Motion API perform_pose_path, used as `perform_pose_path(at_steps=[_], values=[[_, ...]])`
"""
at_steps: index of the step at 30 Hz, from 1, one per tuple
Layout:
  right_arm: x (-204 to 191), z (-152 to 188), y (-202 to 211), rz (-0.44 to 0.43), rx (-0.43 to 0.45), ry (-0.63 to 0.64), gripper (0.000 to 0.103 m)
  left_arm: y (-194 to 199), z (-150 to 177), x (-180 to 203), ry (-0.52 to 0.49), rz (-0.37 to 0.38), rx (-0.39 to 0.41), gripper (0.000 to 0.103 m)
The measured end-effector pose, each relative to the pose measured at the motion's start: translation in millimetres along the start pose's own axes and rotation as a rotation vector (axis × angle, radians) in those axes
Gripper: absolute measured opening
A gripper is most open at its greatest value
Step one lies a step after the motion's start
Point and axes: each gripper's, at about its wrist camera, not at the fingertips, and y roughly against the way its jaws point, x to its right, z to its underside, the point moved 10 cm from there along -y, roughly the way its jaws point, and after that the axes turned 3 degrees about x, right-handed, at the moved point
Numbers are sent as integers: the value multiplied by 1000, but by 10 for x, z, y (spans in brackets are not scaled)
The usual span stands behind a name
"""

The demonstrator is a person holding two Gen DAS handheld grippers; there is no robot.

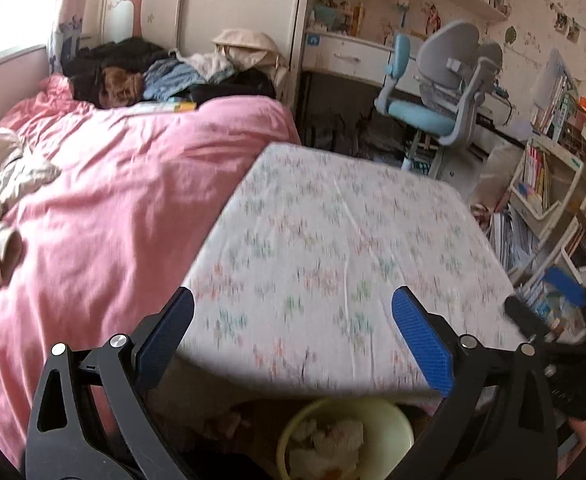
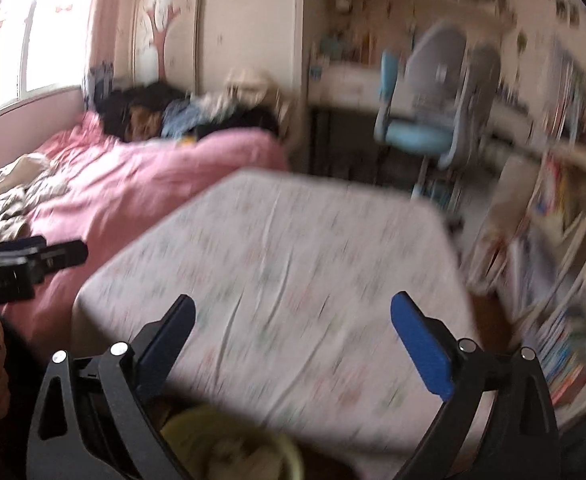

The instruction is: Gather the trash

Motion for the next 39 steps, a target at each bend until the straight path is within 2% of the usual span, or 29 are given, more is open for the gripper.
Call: perform_pose_path(at_steps=[2,5,10,12,15,19,27,33,39], values=[[77,-246,-55,22,57,24,95,-58,-184,23,-5,4,18,96],[114,-480,-193,30,89,45,95,-118,-481,97,-45,5,65,96],[187,-589,-336,61,126,47,95,-297,-927,202,-87,-30,123,96],[240,-510,-467,57,78,-27,95,-398,-1028,201,-59,-43,125,96],[240,-579,-466,63,92,-32,95,-523,-1008,139,-32,-67,121,96],[301,-580,-452,93,101,-9,95,-638,-877,2,-46,-100,72,96],[603,-516,-531,144,54,-107,95,-529,-845,-304,-48,-170,126,96],[644,-456,-551,160,37,-97,95,-520,-792,-360,-81,-185,119,96],[648,-413,-574,168,26,-84,95,-494,-755,-353,-68,-158,120,96]])
